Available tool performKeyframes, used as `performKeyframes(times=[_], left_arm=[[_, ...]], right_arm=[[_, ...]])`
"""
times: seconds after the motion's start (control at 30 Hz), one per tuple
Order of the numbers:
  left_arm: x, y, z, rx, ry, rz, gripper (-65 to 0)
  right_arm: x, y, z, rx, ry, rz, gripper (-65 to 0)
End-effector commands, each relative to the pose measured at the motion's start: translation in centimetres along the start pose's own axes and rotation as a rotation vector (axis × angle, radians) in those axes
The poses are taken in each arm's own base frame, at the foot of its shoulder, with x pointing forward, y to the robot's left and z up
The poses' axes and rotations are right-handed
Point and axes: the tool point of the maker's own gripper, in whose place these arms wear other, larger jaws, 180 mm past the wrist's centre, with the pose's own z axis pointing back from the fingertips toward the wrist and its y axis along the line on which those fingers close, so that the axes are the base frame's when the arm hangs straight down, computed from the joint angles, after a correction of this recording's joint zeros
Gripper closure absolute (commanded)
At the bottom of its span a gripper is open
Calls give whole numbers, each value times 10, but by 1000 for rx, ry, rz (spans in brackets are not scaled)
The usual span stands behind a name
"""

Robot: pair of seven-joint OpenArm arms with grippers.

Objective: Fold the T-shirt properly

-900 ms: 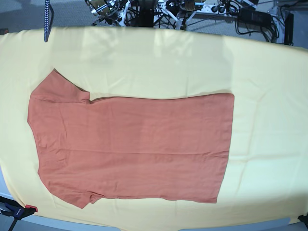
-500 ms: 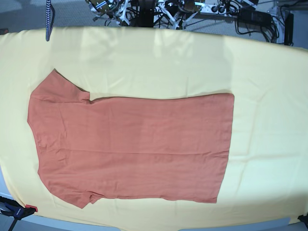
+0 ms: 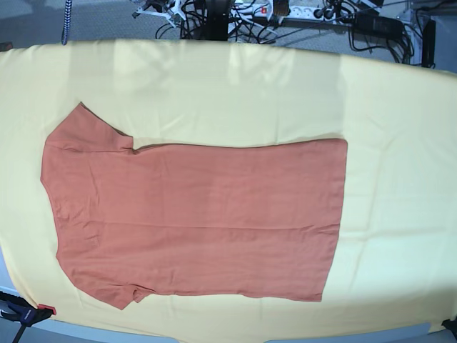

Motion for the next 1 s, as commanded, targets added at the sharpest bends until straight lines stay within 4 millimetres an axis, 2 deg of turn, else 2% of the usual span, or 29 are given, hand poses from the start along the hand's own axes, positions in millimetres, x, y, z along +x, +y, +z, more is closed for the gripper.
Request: performKeyframes(times=[0.0, 0.13, 0.3, 0.43, 0.53, 0.7, 0.83, 0.97], left_arm=[[-8, -4, 2, -11, 5, 11, 0], [-10, -4, 2, -12, 14, 6, 0], [-36, -17, 11, -30, 72, -19, 0], [-56, -17, 34, -37, 68, -36, 0], [-64, -20, 55, -47, 55, -50, 0], [-60, -27, 95, -78, 39, -79, 0], [-51, -31, 128, -94, 14, -172, 0], [-43, -35, 156, -98, 40, -285, 0]], right_arm=[[-3, -1, 1, -3, -1, -1, 0], [-12, 4, 2, 21, 42, 2, 0], [-51, 36, 10, 120, 126, 51, 0], [-80, 64, 25, 156, 177, 72, 0], [-93, 77, 44, 166, 198, 68, 0], [-92, 78, 85, 138, 146, 78, 0], [-82, 77, 123, 121, 84, 146, 0], [-74, 75, 158, 92, 99, 197, 0]])
